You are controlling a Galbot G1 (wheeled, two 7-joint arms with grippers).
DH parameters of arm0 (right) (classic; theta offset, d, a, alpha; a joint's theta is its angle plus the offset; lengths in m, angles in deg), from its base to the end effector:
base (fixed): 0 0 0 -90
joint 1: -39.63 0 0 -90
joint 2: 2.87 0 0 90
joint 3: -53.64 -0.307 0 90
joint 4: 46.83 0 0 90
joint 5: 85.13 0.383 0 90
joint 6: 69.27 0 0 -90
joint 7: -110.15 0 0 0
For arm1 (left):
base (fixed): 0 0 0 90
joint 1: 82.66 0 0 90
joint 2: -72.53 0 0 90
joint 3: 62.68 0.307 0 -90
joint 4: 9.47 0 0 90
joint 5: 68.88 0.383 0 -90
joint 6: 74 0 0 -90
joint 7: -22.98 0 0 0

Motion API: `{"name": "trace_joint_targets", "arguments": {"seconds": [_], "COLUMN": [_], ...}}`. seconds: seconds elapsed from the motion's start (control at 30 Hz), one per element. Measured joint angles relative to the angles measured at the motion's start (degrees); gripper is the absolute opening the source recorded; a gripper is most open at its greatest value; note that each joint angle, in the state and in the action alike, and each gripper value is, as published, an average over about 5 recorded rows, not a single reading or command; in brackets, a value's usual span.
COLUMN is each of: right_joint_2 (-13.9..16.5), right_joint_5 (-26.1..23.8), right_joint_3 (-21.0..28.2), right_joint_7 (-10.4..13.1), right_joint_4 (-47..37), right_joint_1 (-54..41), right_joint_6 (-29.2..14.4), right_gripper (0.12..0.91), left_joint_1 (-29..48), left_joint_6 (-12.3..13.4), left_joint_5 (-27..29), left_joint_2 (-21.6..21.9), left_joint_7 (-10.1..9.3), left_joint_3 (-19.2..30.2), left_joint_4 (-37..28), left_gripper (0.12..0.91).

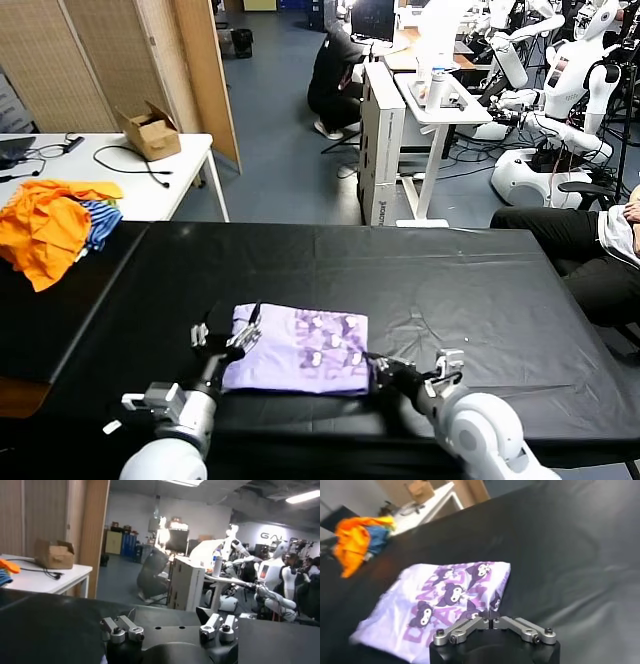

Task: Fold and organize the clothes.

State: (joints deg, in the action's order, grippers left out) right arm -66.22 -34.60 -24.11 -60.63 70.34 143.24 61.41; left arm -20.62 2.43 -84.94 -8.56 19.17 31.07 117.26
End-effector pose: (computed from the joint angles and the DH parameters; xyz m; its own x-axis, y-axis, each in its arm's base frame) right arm 0.2882 0.0054 -0.2246 -0.6933 -0.4580 0.5564 -0.2716 0.8812 0.3870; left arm 0.2330 -0.0078 -0.2144 -0.9873 0.1202 0.1042 0.1021 0.9811 -0.1641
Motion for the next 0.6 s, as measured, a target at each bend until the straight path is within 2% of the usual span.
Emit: {"name": "trace_joint_targets", "arguments": {"seconds": [0.17,0.27,0.47,0.53,0.6], "right_joint_2": [1.61,2.38,3.3,3.36,3.19], "right_joint_5": [-1.69,-2.62,-6.35,-8.7,-11.79], "right_joint_3": [-1.21,-1.74,-3.41,-4.33,-5.34], "right_joint_7": [-1.48,-1.81,-1.51,-2.26,-3.38], "right_joint_4": [-0.09,0.59,3.3,4.91,6.75], "right_joint_1": [-0.12,0.4,2.77,4.29,6.42], "right_joint_6": [0.07,0.49,-1.09,-3.24,-6.44], "right_gripper": [0.143,0.227,0.595,0.724,0.817], "left_joint_1": [-0.26,-0.32,-0.36,-0.64,-1.15], "left_joint_6": [0.29,0.58,0.82,0.67,0.3], "left_joint_5": [0.0,-0.01,-0.02,-0.04,-0.06], "left_joint_2": [-0.08,-0.16,-0.62,-0.48,-0.03], "left_joint_7": [0.0,0.01,-0.29,-0.81,-1.23], "left_joint_3": [-0.38,-0.58,-0.64,-0.71,-0.96], "left_joint_4": [-0.18,-0.44,-0.73,-0.66,-0.41], "left_gripper": [0.907,0.907,0.907,0.907,0.907]}}
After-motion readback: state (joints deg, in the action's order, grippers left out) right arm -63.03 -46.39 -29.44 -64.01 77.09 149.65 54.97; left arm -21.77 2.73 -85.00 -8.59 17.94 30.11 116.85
